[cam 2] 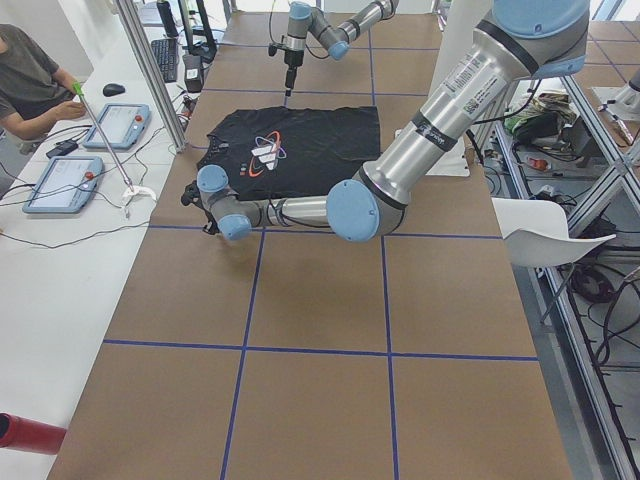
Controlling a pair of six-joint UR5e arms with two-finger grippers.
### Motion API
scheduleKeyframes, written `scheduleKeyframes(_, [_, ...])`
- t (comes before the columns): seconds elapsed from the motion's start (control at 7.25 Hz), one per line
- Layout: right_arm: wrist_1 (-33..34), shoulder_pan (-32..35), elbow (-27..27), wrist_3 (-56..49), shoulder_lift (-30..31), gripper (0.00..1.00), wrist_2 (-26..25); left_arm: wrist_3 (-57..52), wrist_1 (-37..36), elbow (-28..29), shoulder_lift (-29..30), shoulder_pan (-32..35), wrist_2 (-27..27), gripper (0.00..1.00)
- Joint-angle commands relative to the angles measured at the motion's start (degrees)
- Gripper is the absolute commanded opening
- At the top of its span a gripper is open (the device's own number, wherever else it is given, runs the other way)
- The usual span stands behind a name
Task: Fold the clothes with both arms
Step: 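Fold the sleeve nearest the right gripper inward while the left gripper approaches the other sleeve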
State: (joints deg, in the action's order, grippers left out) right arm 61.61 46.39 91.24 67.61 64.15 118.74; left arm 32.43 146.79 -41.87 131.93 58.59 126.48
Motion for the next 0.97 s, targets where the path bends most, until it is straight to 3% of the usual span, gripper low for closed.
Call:
scheduleKeyframes(0.0, [0.0,-0.07,-0.01,0.06,-0.08,1.0,-0.09,0.0,-0.01,0.65,0.0,-0.14,-0.01,0.45])
scheduleKeyframes(0.14, [0.0,-0.15,-0.09,0.06,-0.08,1.0,-0.09,0.09,-0.01,0.65,0.0,-0.14,-0.01,0.42])
scheduleKeyframes(0.28, [0.0,-0.16,-0.09,0.15,-0.16,1.0,-0.18,0.27,-0.1,0.74,0.0,-0.14,-0.01,0.32])
scheduleKeyframes(0.41, [0.0,-0.24,-0.09,0.15,-0.25,1.0,-0.44,0.88,-0.1,0.74,0.0,-0.14,-0.01,0.12])
scheduleKeyframes(0.55, [0.09,-0.24,-0.09,0.15,-0.34,1.0,-0.53,0.97,-0.1,0.74,0.0,-0.14,-0.01,0.0])
scheduleKeyframes(0.83, [0.09,-0.33,-0.01,0.15,-0.34,1.0,-0.62,7.44,-0.01,-2.66,0.26,0.03,0.69,0.0])
